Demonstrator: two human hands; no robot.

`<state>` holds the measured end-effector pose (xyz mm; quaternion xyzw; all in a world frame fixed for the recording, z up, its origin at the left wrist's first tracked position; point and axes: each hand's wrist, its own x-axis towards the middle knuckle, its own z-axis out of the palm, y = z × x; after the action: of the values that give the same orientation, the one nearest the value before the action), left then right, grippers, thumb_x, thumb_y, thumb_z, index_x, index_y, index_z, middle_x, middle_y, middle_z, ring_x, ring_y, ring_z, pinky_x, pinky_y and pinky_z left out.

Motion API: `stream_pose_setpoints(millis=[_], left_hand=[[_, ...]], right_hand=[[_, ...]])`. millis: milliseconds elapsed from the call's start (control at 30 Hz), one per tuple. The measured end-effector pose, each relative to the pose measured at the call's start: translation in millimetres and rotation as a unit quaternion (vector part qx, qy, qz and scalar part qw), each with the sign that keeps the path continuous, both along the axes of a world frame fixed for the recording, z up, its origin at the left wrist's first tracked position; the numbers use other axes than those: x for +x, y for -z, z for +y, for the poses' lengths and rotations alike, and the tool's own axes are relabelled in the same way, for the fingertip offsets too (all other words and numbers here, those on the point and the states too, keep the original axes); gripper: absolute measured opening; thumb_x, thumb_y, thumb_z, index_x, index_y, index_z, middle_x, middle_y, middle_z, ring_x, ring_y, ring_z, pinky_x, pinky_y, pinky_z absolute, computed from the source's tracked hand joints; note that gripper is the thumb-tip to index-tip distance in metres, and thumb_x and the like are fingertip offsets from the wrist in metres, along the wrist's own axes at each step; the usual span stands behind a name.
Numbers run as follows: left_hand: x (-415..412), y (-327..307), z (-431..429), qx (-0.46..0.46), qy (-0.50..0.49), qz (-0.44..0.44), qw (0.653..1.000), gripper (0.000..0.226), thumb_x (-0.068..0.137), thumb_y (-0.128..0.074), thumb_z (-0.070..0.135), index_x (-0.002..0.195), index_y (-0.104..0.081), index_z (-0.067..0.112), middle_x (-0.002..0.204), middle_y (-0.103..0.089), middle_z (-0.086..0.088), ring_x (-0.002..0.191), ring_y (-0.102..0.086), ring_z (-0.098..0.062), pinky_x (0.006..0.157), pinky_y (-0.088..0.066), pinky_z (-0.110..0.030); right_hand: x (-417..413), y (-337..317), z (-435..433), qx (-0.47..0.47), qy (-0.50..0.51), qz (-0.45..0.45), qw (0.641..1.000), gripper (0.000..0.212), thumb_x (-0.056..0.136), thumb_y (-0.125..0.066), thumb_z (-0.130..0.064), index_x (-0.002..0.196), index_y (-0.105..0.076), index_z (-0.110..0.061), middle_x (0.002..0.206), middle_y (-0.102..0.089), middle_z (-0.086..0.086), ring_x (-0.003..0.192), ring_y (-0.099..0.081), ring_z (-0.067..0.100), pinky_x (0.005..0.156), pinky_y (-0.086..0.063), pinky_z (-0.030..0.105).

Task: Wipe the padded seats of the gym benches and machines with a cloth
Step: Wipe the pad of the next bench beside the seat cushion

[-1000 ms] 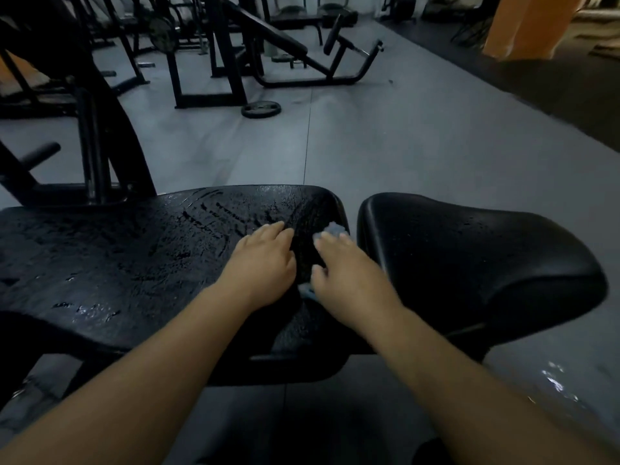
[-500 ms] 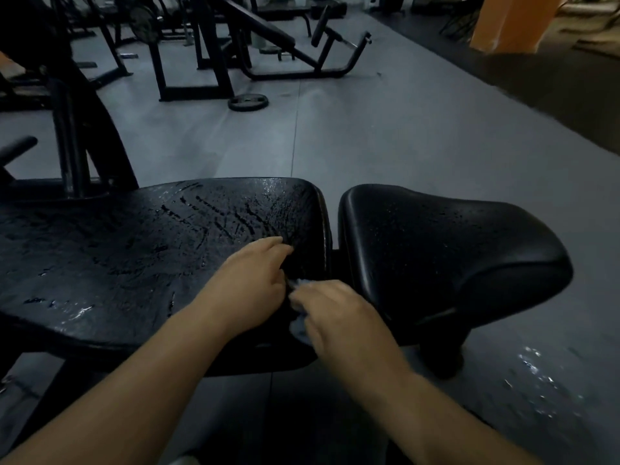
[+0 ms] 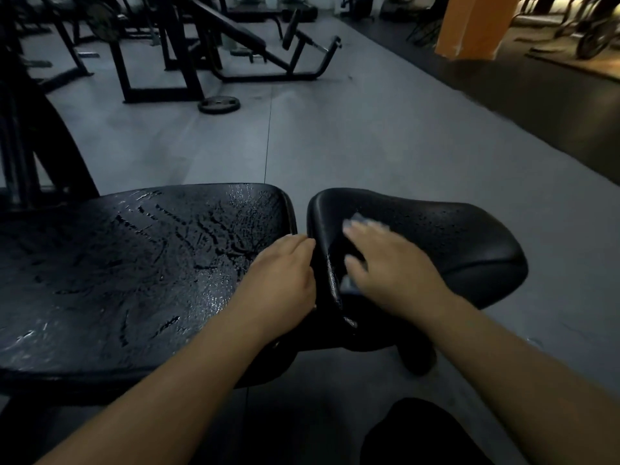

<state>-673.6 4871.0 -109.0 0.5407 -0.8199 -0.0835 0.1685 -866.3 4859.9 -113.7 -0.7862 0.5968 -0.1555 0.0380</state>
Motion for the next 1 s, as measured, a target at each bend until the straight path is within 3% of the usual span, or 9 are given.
stream_pose_setpoints(millis=[100, 167, 300, 400, 533, 633, 767, 900, 1000], left_hand=[[1, -3, -16, 0.015, -0.023, -0.007, 1.000, 0.043, 0.088, -0.036, 0.018, 0.122, -0.057, 0.004, 0.129, -0.057, -0.013, 0.123, -0.049, -0.029, 0.104, -0.038, -0.040], [2, -3, -26, 0.024, -0.039, 0.001, 0.999, 0.049, 0.080, -0.030, 0.021, 0.117, -0.059, 0.006, 0.123, -0.059, -0.010, 0.117, -0.053, -0.029, 0.100, -0.043, -0.042], [-1, -9, -45, 0.067, -0.038, -0.020, 0.997, 0.047, 0.083, -0.032, 0.024, 0.120, -0.056, 0.008, 0.124, -0.057, -0.008, 0.121, -0.050, -0.028, 0.102, -0.041, -0.042], [-5, -14, -48, 0.088, -0.043, -0.023, 0.995, 0.043, 0.092, -0.037, 0.017, 0.130, -0.051, 0.003, 0.137, -0.052, -0.013, 0.129, -0.044, -0.028, 0.107, -0.037, -0.039], [-2, -5, -45, 0.077, -0.042, -0.037, 0.995, 0.055, 0.076, -0.025, 0.024, 0.116, -0.056, 0.004, 0.121, -0.057, -0.011, 0.117, -0.049, -0.028, 0.099, -0.040, -0.040], [-4, -4, -51, 0.073, -0.056, -0.025, 0.995, 0.042, 0.080, -0.031, 0.021, 0.108, -0.058, 0.005, 0.114, -0.059, -0.010, 0.111, -0.051, -0.028, 0.096, -0.041, -0.040], [-18, -7, -55, 0.054, -0.043, -0.008, 0.998, 0.007, 0.084, -0.042, 0.013, 0.087, -0.049, 0.014, 0.107, -0.060, -0.013, 0.107, -0.053, -0.032, 0.095, -0.041, -0.042], [-36, -2, -43, 0.028, -0.012, -0.016, 0.999, 0.037, 0.086, -0.033, 0.024, 0.104, -0.059, 0.005, 0.118, -0.059, -0.016, 0.116, -0.052, -0.034, 0.102, -0.039, -0.043], [-46, 1, -27, 0.023, 0.019, -0.004, 1.000, 0.040, 0.096, -0.041, 0.013, 0.132, -0.051, -0.001, 0.144, -0.046, -0.022, 0.140, -0.035, -0.031, 0.115, -0.016, -0.028]], right_hand=[[38, -8, -51, 0.025, 0.037, 0.029, 0.999, 0.057, 0.100, -0.042, -0.039, 0.153, -0.034, -0.018, 0.156, -0.039, 0.009, 0.142, -0.037, 0.031, 0.112, -0.031, 0.041], [55, -8, -49, 0.013, -0.008, 0.037, 0.999, 0.050, 0.100, -0.042, -0.030, 0.148, -0.039, -0.014, 0.148, -0.046, 0.016, 0.133, -0.045, 0.036, 0.105, -0.038, 0.043], [33, -2, -24, 0.031, -0.088, -0.001, 0.996, 0.062, 0.089, -0.041, -0.029, 0.151, -0.037, -0.023, 0.151, -0.047, 0.005, 0.132, -0.048, 0.026, 0.105, -0.039, 0.037], [15, -6, -77, 0.043, -0.016, 0.027, 0.999, 0.059, 0.086, -0.058, -0.041, 0.139, -0.048, -0.020, 0.150, -0.046, 0.006, 0.134, -0.047, 0.024, 0.105, -0.039, 0.036], [40, -9, -132, 0.070, 0.033, 0.093, 0.993, 0.042, 0.091, -0.057, -0.044, 0.118, -0.056, -0.012, 0.133, -0.055, 0.011, 0.125, -0.051, 0.033, 0.093, -0.042, 0.042], [52, -4, -107, 0.013, -0.023, 0.063, 0.998, 0.026, 0.096, -0.044, -0.032, 0.111, -0.060, -0.018, 0.124, -0.061, 0.008, 0.120, -0.054, 0.029, 0.089, -0.041, 0.038], [9, -1, -43, -0.010, -0.124, 0.008, 0.992, 0.052, 0.089, -0.044, -0.035, 0.139, -0.054, -0.026, 0.147, -0.052, -0.006, 0.136, -0.044, 0.014, 0.109, -0.038, 0.033], [-32, -2, -69, 0.020, 0.042, 0.027, 0.999, 0.054, 0.095, -0.046, -0.043, 0.145, -0.046, -0.024, 0.155, -0.042, -0.003, 0.143, -0.037, 0.017, 0.113, -0.034, 0.034], [-11, 3, -69, -0.016, 0.061, 0.063, 0.996, 0.049, 0.095, -0.034, -0.046, 0.130, -0.052, -0.017, 0.143, -0.052, 0.006, 0.131, -0.046, 0.029, 0.103, -0.041, 0.041]])
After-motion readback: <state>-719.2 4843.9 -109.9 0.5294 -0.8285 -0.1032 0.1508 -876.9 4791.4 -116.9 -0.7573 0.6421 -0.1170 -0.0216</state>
